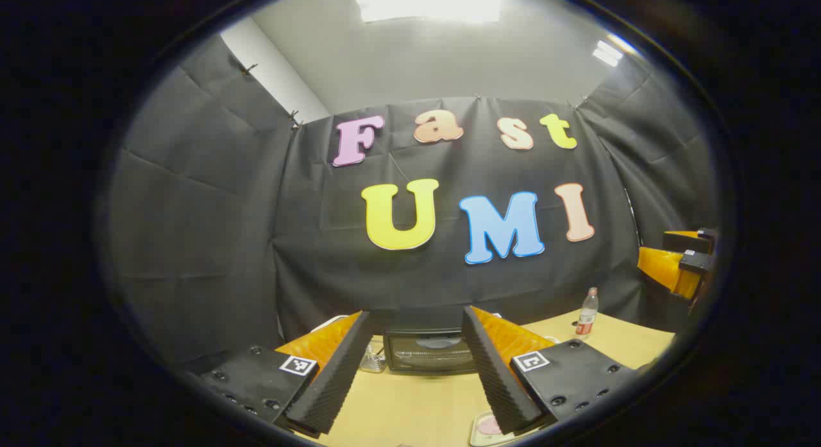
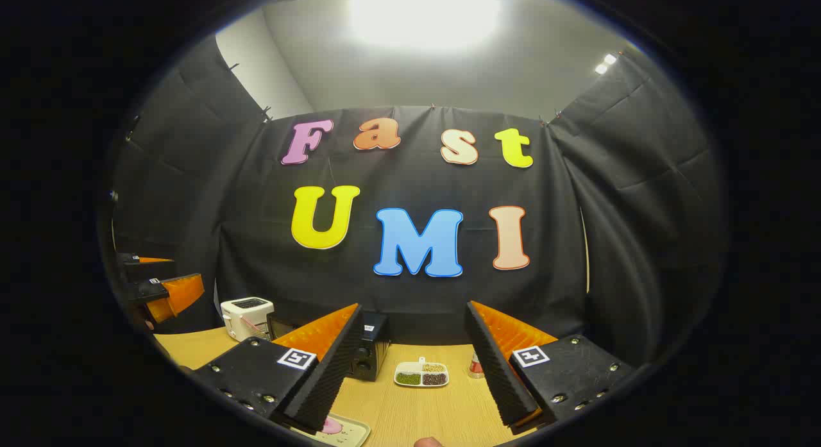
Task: Open the electric oven with the left hand, put the food in, and close the electric oven.
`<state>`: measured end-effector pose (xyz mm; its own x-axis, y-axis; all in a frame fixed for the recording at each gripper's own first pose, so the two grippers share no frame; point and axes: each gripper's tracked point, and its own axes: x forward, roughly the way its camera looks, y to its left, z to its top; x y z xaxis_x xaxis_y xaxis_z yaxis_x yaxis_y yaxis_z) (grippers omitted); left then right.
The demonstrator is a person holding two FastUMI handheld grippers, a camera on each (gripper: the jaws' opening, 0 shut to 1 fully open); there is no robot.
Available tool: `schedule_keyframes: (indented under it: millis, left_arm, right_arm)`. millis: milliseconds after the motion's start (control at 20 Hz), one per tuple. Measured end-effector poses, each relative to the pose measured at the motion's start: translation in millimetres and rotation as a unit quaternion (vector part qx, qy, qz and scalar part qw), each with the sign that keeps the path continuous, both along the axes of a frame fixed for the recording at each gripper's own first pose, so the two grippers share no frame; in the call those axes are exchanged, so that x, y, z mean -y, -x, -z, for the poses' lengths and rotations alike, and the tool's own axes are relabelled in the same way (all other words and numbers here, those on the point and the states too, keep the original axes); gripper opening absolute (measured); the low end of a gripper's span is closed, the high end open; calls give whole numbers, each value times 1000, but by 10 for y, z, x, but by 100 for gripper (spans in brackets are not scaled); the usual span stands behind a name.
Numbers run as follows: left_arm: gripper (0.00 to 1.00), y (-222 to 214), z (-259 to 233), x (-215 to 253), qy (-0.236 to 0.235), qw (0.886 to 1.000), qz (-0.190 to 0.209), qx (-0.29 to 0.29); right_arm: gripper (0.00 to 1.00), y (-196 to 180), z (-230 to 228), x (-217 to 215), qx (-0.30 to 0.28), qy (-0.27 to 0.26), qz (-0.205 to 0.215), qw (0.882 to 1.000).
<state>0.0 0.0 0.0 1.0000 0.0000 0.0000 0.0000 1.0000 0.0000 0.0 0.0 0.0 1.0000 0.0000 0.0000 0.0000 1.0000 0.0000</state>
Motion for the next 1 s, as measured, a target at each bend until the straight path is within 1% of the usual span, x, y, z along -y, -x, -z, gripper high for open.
schedule_keyframes:
  millis: [150,200,250,500,550,800,900,1000]
  left_arm:
    - [99,-11,-53,16,-3,1000,-1,6]
    - [92,-22,-60,23,-5,1000,-1,7]
    - [99,-24,-74,42,-4,1000,0,8]
    - [99,-78,-81,158,-2,1000,4,10]
    - [95,-86,-85,175,-4,1000,4,10]
    - [95,-173,-25,296,6,1000,6,8]
    - [95,-320,4,312,10,1000,5,12]
    - [95,-559,84,323,12,1000,4,8]
  right_arm:
    - [96,-21,6,9,0,-1,0,1000]
    - [96,-26,9,15,-1,-2,0,1000]
    - [96,-26,24,22,-2,-3,0,1000]
    - [96,-67,55,64,-2,-5,-1,1000]
    - [96,-82,66,76,-2,-6,-3,1000]
    - [96,-169,175,114,-7,-13,-13,1000]
    - [96,-201,217,98,-2,-20,-22,1000]
    - [95,-286,283,173,-13,-19,-10,1000]
